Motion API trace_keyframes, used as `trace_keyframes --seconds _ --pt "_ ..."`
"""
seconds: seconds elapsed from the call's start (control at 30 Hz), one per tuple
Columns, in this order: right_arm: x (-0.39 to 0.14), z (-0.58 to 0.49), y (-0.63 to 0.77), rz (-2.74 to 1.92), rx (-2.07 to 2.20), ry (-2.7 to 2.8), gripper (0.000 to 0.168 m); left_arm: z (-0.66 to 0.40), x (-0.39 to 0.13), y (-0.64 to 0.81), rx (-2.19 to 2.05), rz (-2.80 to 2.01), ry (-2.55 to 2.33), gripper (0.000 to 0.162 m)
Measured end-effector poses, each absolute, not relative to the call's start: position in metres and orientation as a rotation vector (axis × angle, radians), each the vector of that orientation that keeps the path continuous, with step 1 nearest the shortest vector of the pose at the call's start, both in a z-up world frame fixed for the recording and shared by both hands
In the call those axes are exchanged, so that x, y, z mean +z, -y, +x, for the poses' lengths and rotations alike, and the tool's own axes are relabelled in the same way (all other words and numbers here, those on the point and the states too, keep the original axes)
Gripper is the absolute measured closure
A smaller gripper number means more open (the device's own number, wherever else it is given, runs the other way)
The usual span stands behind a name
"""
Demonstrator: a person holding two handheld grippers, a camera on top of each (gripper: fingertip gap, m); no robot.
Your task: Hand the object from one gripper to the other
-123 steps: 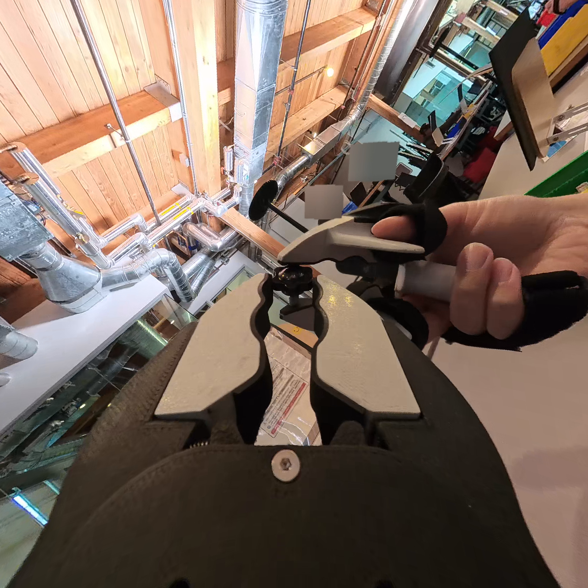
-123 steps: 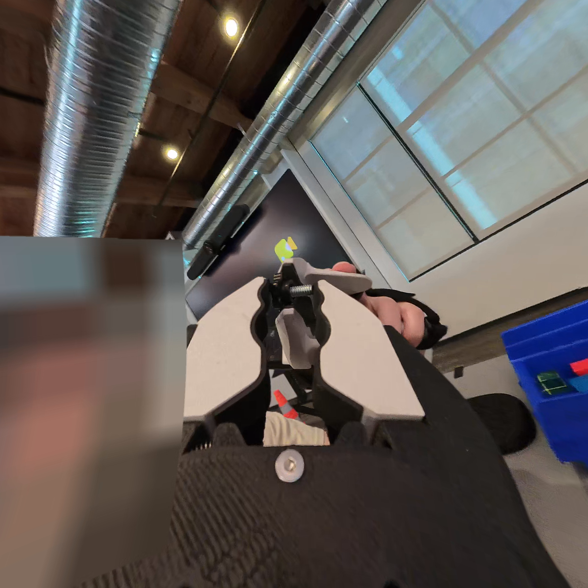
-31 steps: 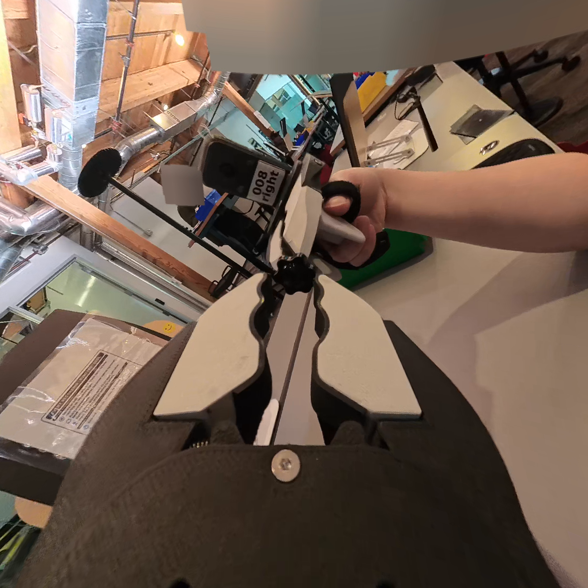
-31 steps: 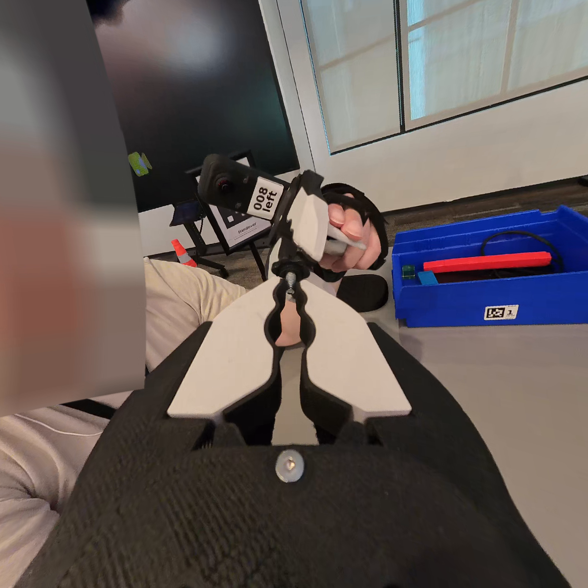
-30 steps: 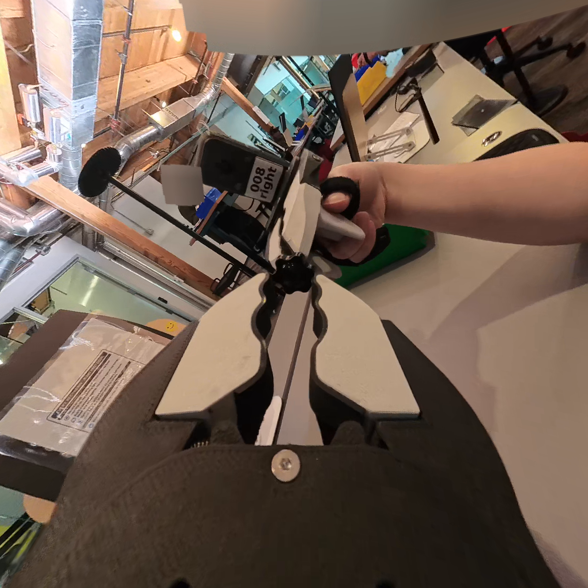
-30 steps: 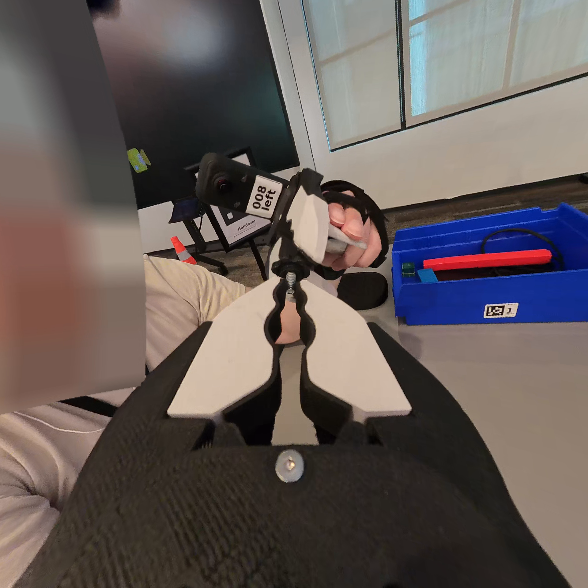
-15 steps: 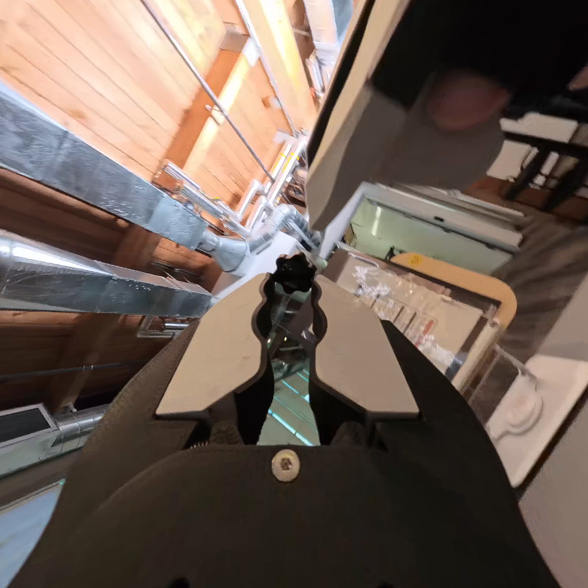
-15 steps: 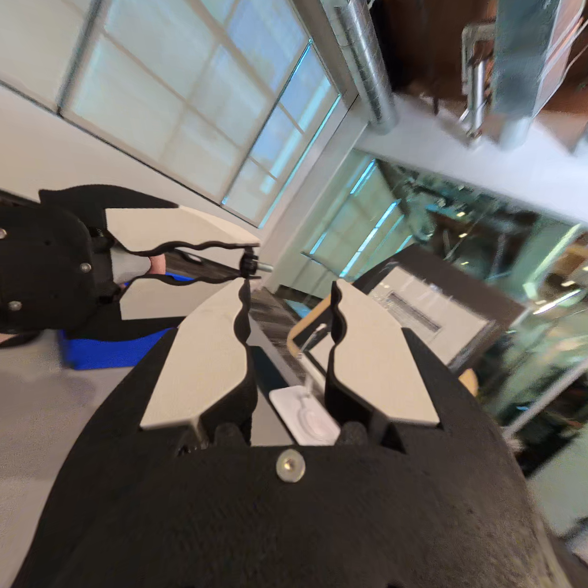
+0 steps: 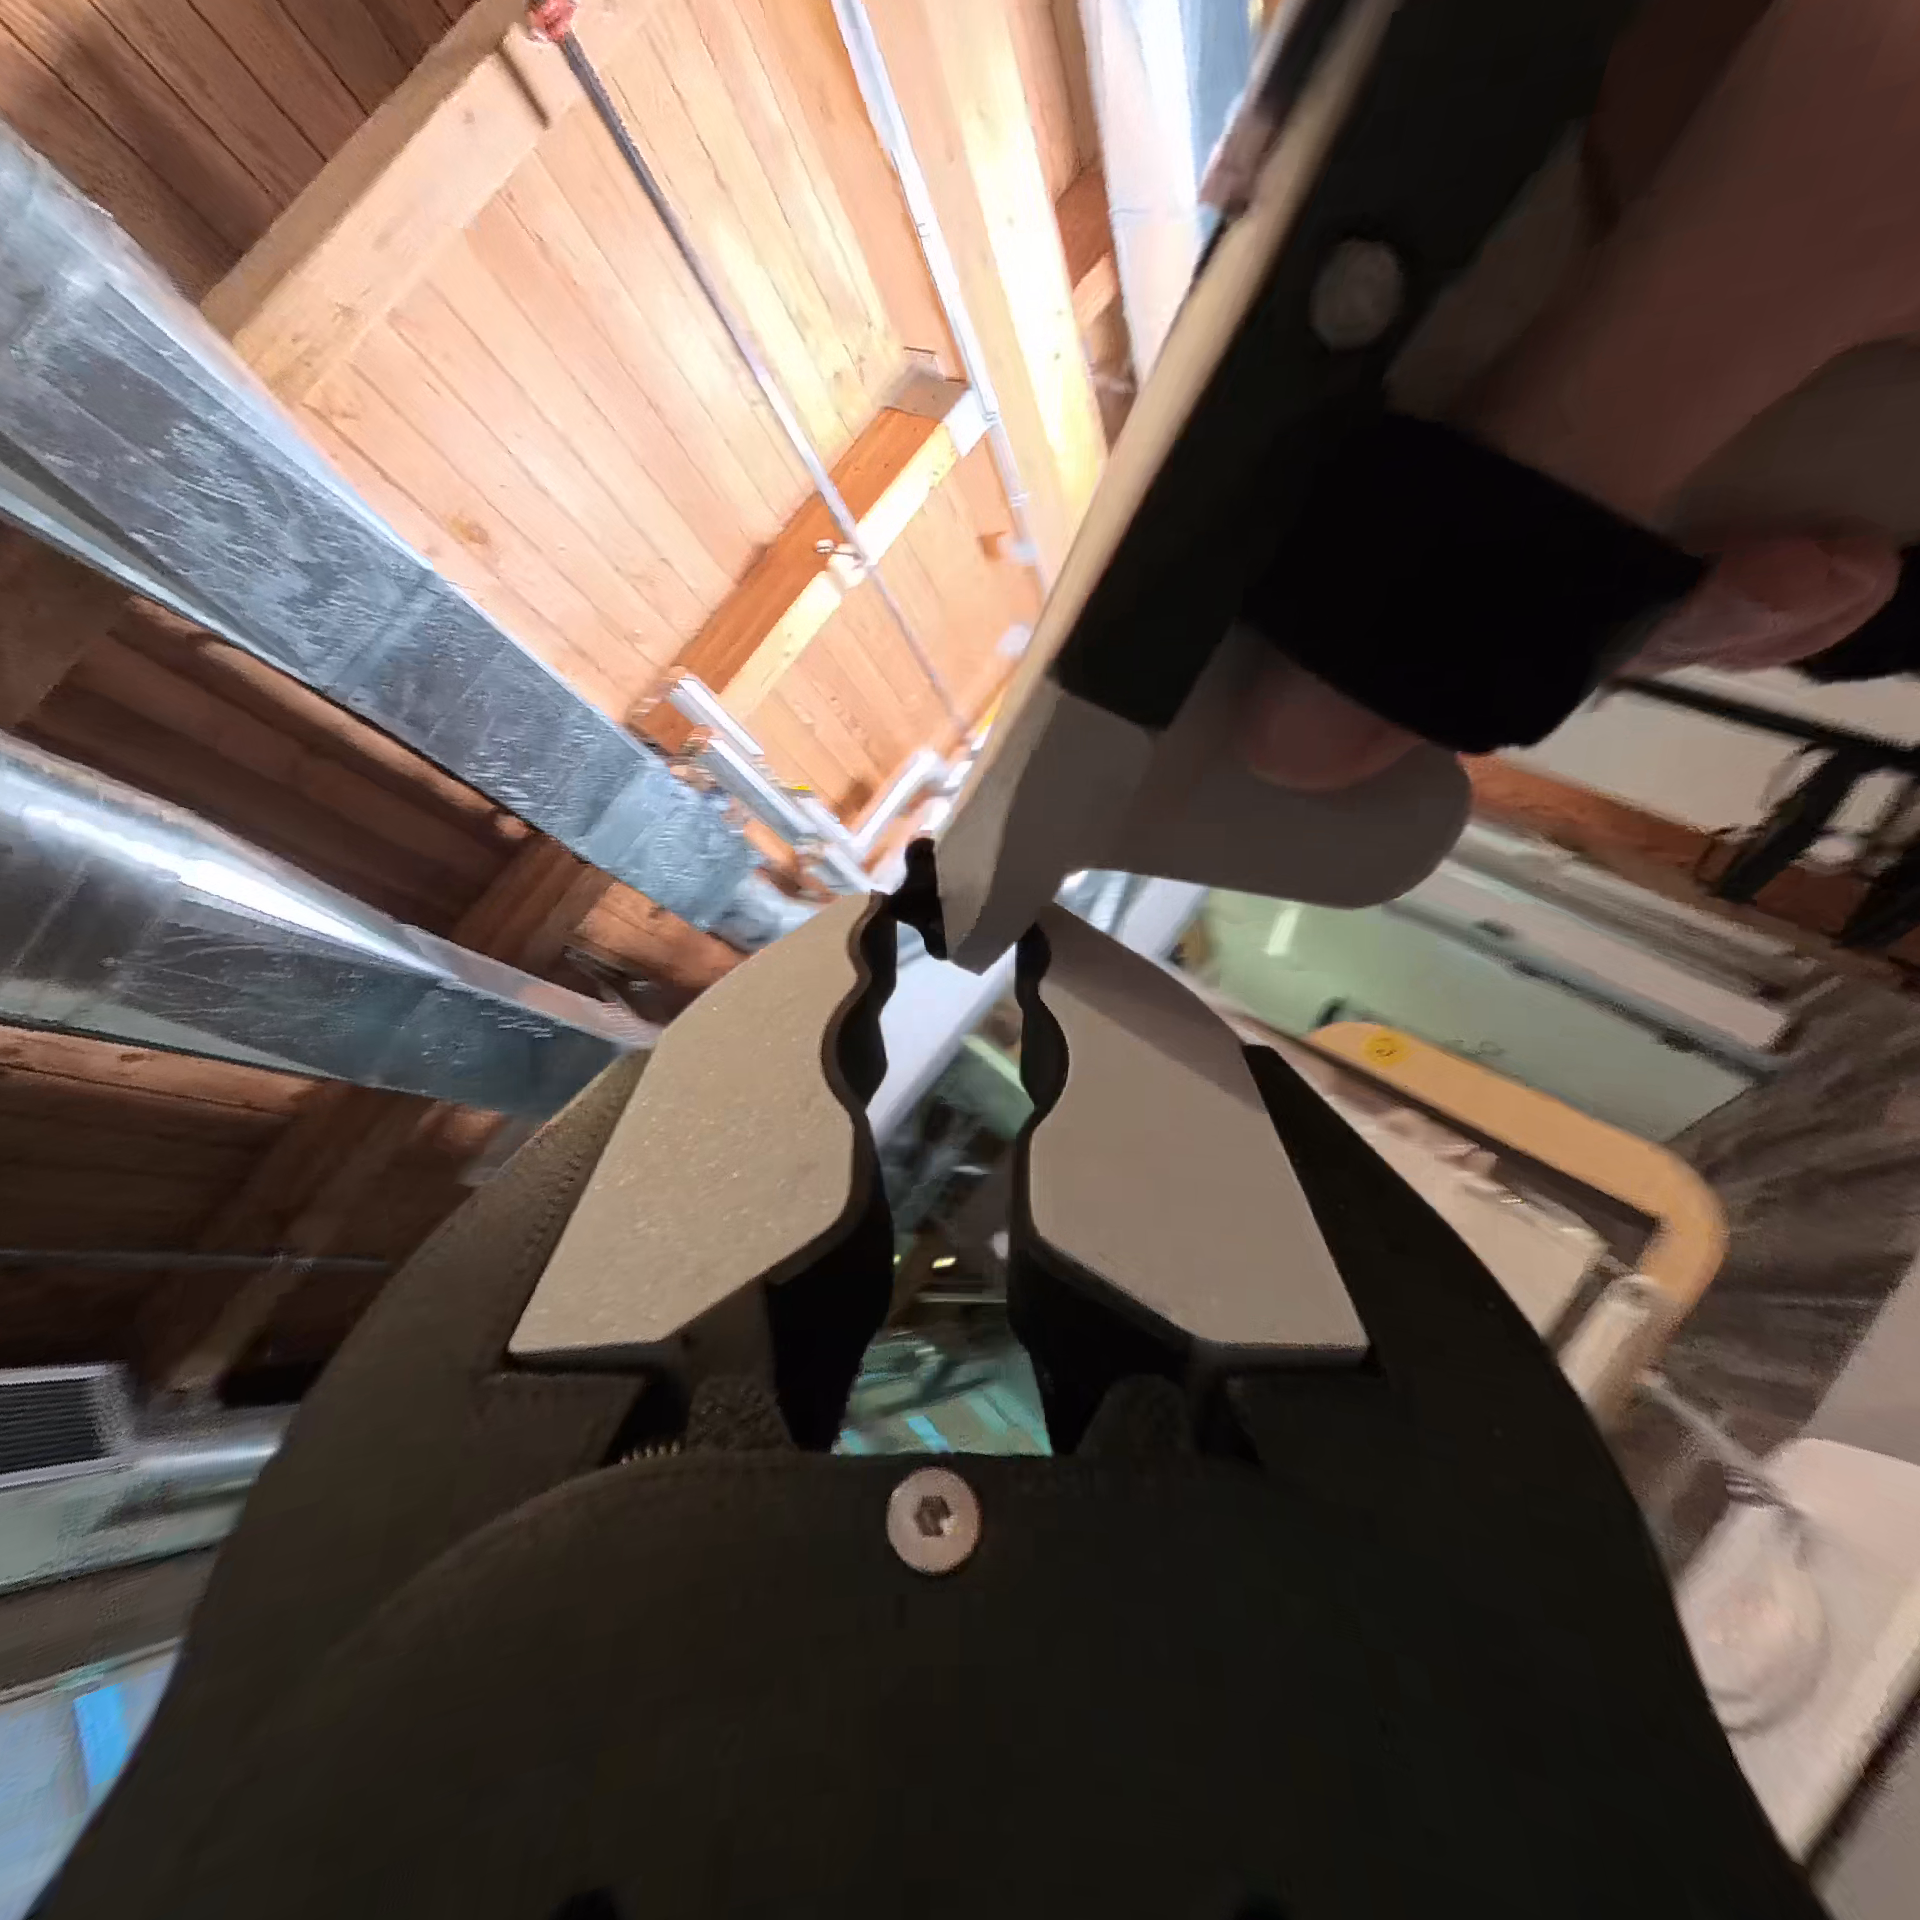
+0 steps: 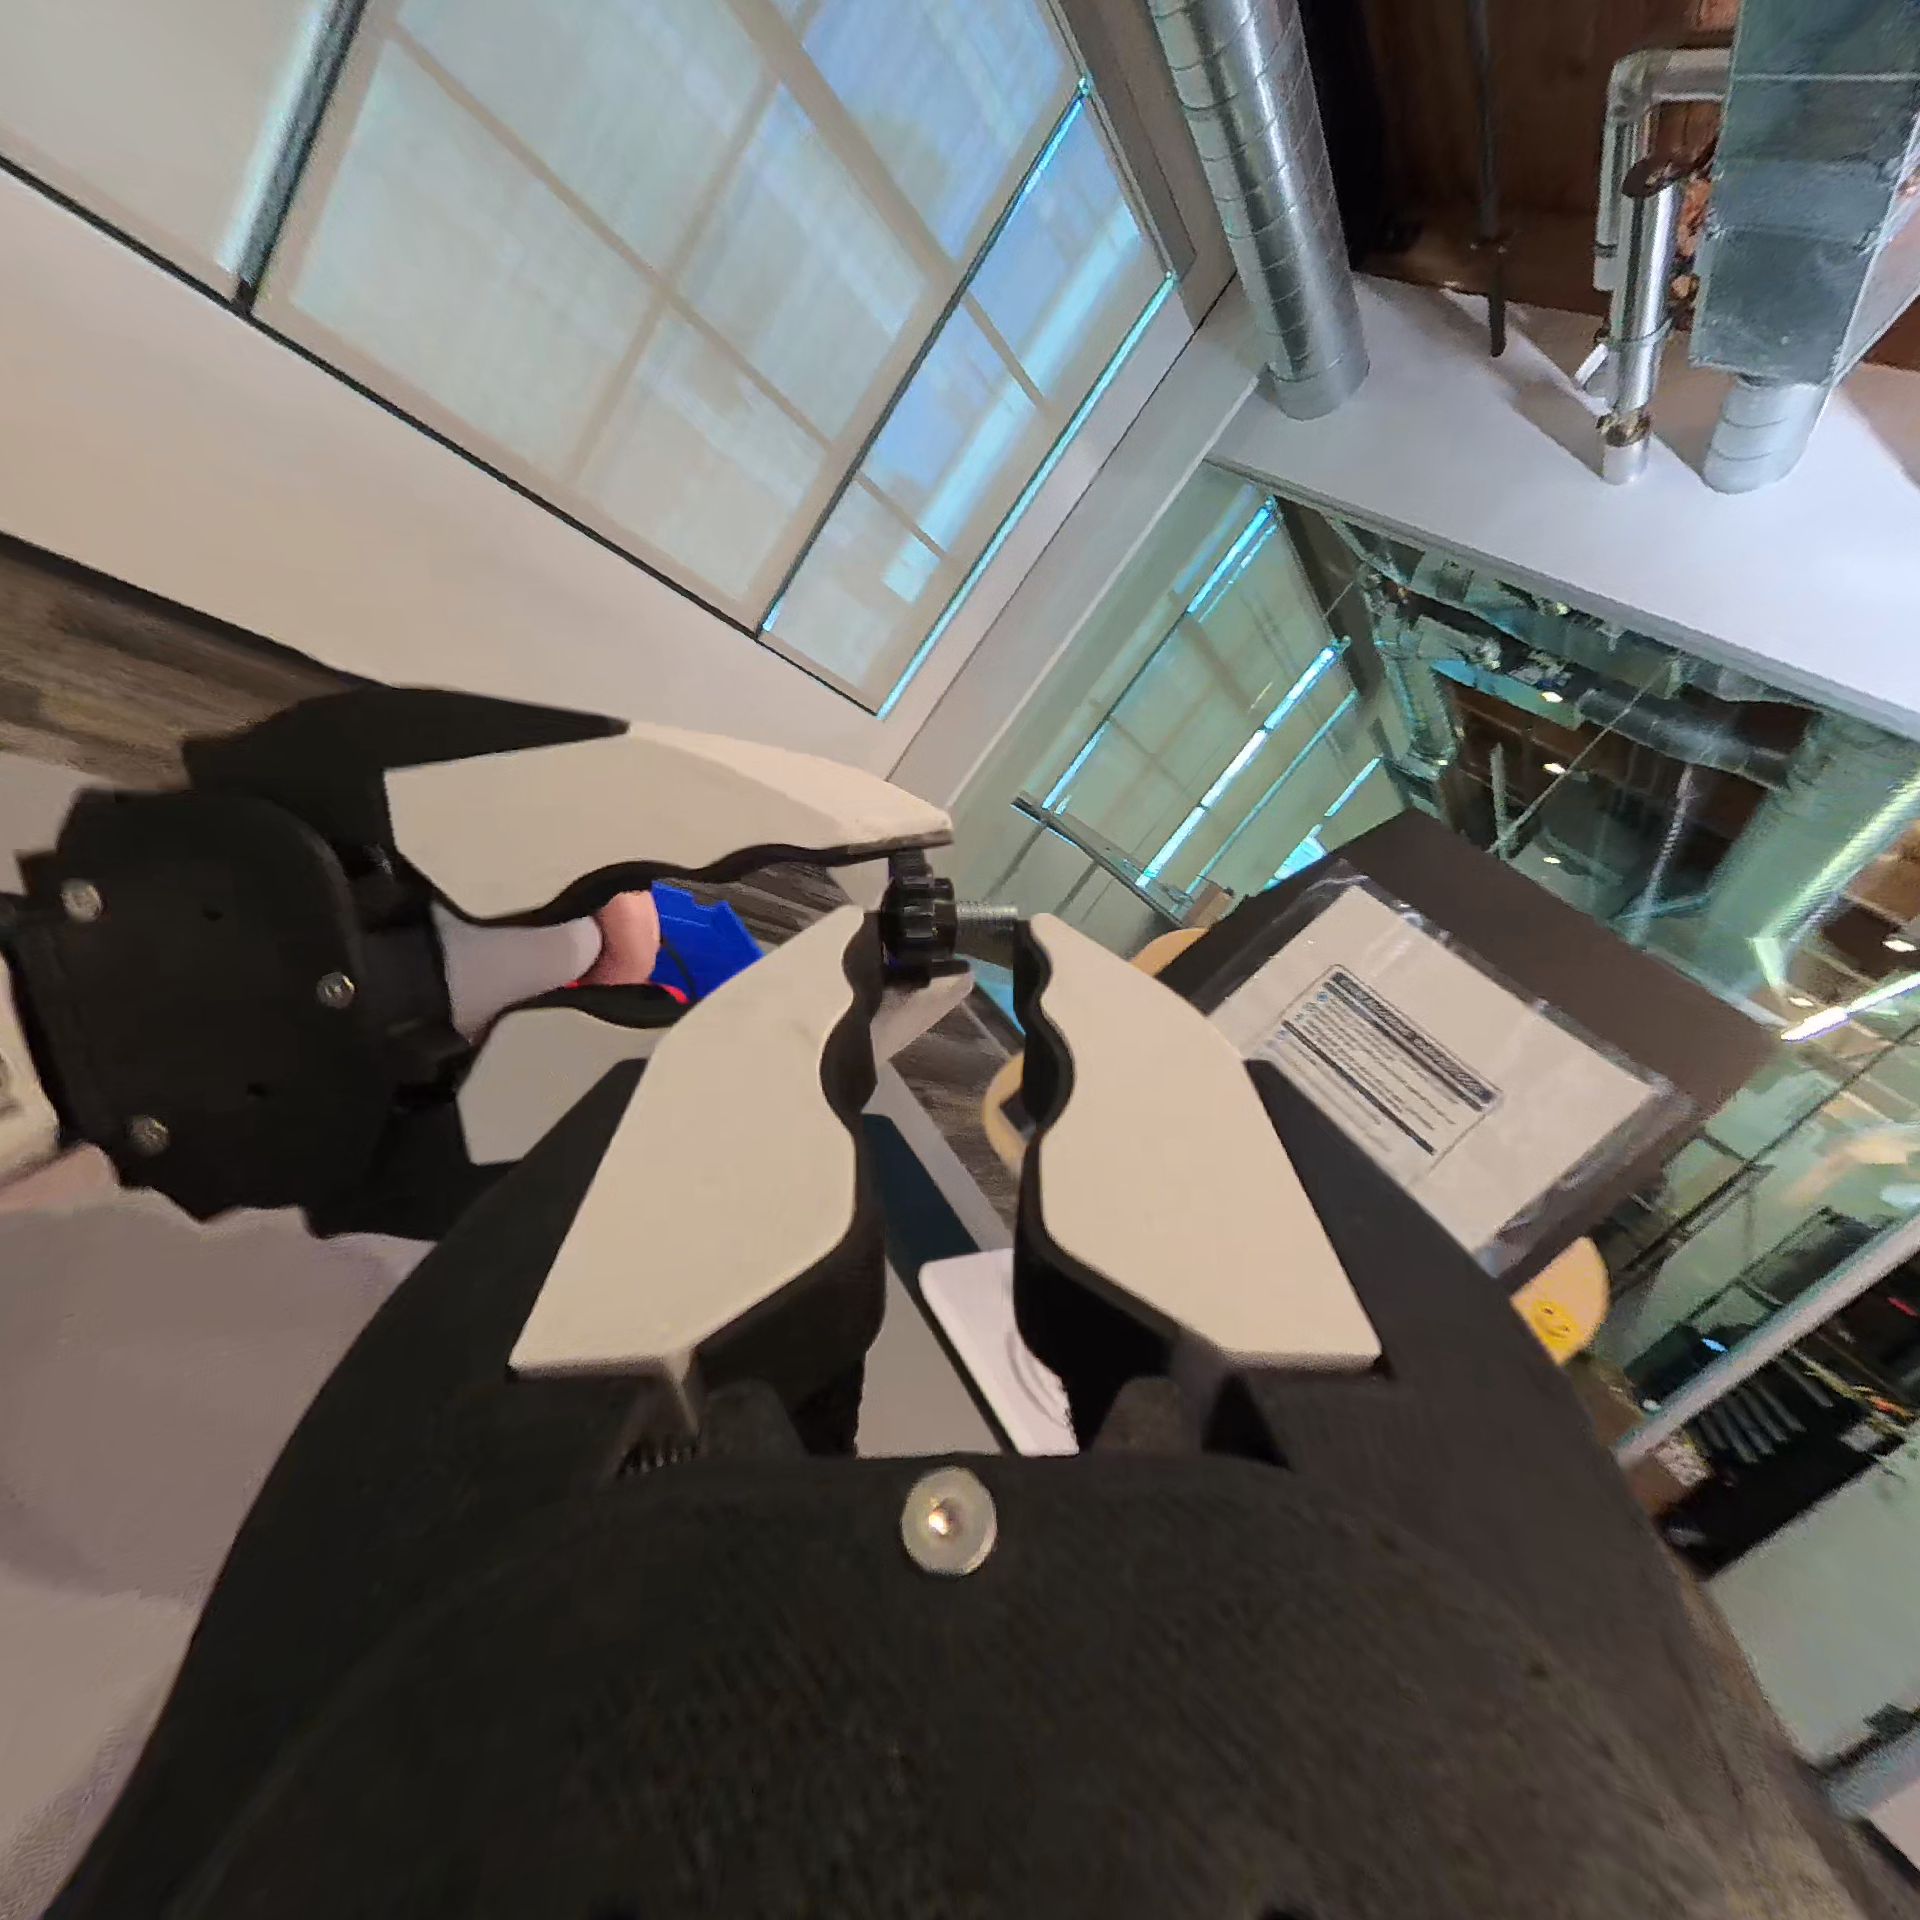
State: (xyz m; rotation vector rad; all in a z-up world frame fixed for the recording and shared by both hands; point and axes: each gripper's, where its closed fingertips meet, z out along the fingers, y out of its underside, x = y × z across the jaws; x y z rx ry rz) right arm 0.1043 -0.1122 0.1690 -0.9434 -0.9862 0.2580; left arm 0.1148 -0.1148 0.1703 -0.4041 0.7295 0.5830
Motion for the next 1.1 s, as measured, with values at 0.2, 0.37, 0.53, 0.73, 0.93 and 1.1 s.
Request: trace_keyframes --seconds 0.2,0.37,0.53,0.73,0.93,1.1 --pt "0.169 0.110 0.104 -0.894 0.172 0.989 0.144 0.120 0.160 0.107 0.298 -0.553 -0.894 0.128" --pt "0.163 0.124 0.096 -0.755 -0.143 1.086 0.144 0.111 0.150 0.110 -0.062 -0.780 -1.070 0.128" --pt "0.144 0.111 0.105 -0.496 -0.411 1.221 0.144 0.108 0.149 0.114 -0.722 -1.264 -0.986 0.121" --pt "0.138 0.099 0.104 -0.398 -0.532 1.208 0.143 0.113 0.131 0.102 -0.880 -1.450 -0.935 0.117" --pt "0.135 0.099 0.096 -0.407 -0.568 1.206 0.143 0.121 0.117 0.100 -0.828 -1.489 -0.995 0.138" --pt "0.143 0.103 0.095 -0.410 -0.538 1.145 0.144 0.121 0.127 0.097 -0.786 -1.411 -0.981 0.139"
